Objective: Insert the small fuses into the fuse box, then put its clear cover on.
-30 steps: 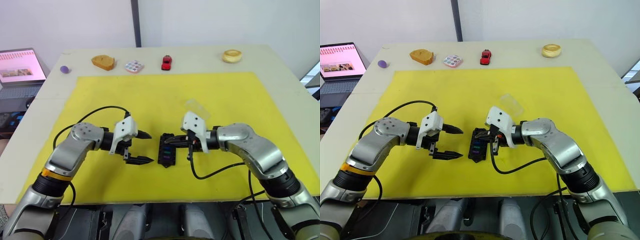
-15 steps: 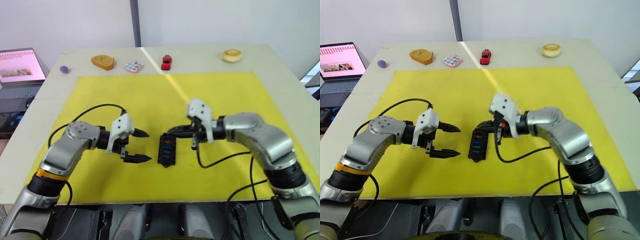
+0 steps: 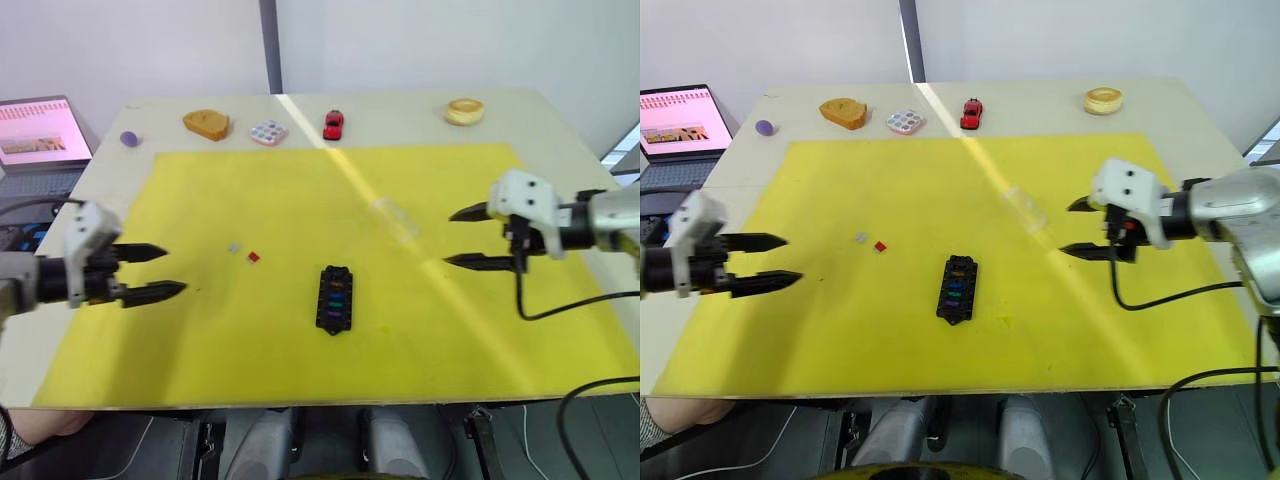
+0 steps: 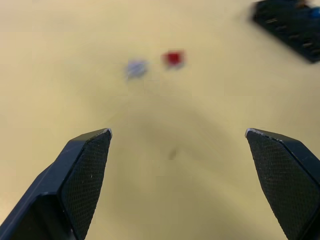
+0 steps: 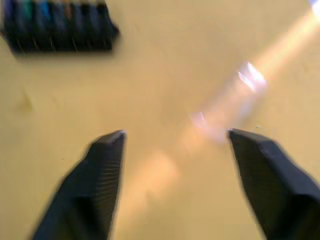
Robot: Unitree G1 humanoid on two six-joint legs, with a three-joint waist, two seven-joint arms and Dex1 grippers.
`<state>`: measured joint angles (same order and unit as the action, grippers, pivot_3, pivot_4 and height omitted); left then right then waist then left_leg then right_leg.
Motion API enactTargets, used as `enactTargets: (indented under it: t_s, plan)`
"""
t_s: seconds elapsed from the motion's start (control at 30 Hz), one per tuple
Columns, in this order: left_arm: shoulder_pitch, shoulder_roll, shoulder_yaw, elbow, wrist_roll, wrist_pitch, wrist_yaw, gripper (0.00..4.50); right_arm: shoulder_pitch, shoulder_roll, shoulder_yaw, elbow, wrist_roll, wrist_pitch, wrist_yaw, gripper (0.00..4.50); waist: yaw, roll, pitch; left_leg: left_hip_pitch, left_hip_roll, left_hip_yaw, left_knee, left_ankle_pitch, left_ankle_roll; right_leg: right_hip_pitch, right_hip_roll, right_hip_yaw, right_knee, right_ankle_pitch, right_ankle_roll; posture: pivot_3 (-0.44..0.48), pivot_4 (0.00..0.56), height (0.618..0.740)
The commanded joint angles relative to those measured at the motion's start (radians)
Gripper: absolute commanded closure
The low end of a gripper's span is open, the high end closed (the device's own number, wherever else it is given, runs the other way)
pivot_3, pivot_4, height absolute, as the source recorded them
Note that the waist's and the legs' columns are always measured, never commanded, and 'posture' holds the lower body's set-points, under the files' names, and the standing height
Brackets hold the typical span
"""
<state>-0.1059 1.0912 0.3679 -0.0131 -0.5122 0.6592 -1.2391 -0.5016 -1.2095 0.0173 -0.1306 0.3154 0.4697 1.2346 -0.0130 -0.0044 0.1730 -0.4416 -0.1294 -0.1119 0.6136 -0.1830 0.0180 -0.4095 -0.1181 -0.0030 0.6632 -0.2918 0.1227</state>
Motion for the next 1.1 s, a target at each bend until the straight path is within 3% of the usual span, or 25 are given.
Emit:
enactTargets:
  t_s: [0.03,0.27,0.4,0.57,0.8,0.97,1.07,1.1]
  plan:
    - [0.028,0.044,0.079,0.103,0.021,-0.066,-0.036,0.0,0.025,-0.049,-0.06,0.084,-0.053,-0.112,0.028,0.04,0.0,0.0,0.0,0.0,0.0,0.0,0.0,0.0,0.0,0.0,0.0,0.0,0.0,0.0,0.0,0.0,0.15,0.74]
    - [0.024,0.048,0.077,0.181,0.027,-0.104,-0.041,0.0,0.043,-0.041,-0.079,0.19,-0.09,-0.173,0.017,0.04,0.0,0.002,0.001,0.0,0.0,0.0,-0.001,-0.001,-0.002,-0.002,0.0,0.0,0.0,0.0,0.0,0.0,0.15,0.74]
    - [-0.003,0.029,0.049,0.158,0.013,-0.093,-0.03,0.0,0.033,-0.027,-0.077,0.165,-0.084,-0.15,0.005,0.04,-0.001,0.002,0.001,0.0,0.0,0.0,-0.001,-0.001,-0.003,-0.002,0.0,0.001,0.0,0.0,0.0,0.0,0.15,0.74]
    - [-0.131,-0.032,0.028,0.182,-0.029,-0.051,0.007,0.0,-0.03,0.019,-0.06,0.078,-0.037,-0.047,-0.01,0.04,0.001,0.003,0.001,0.0,0.0,0.0,0.0,-0.001,-0.003,-0.002,0.0,0.001,0.001,0.0,0.0,0.0,0.15,0.74]
    - [-0.367,-0.184,-0.172,0.331,-0.065,0.14,-0.047,0.0,-0.263,0.306,0.071,-0.187,0.135,0.229,-0.079,0.04,-0.006,0.003,0.001,-0.001,0.0,0.0,-0.001,0.0,-0.001,-0.001,0.001,0.001,0.002,0.0,0.0,0.0,0.15,0.74]
    - [-0.492,-0.232,-0.263,0.499,-0.029,0.168,-0.077,0.0,-0.336,0.406,0.147,-0.25,0.131,0.289,-0.129,0.04,0.0,-0.002,0.001,-0.003,0.0,0.0,0.002,0.001,-0.001,-0.001,0.001,0.001,0.002,0.001,0.001,0.0,0.15,0.74]
    - [-0.605,-0.285,-0.292,0.677,0.001,0.187,-0.076,0.79,-0.365,0.473,0.194,-0.288,0.138,0.298,-0.152,0.0,0.005,-0.003,0.0,-0.002,-0.001,-0.001,0.003,0.001,0.0,-0.001,0.001,0.0,0.002,0.001,0.001,0.0,0.15,0.74]
    - [-0.635,-0.3,-0.296,0.719,0.006,0.203,-0.078,1.27,-0.368,0.484,0.201,-0.295,0.137,0.303,-0.159,0.0,0.005,-0.003,0.0,-0.002,-0.001,-0.001,0.003,0.001,-0.001,-0.001,0.001,0.0,0.002,0.001,0.001,0.0,0.15,0.74]
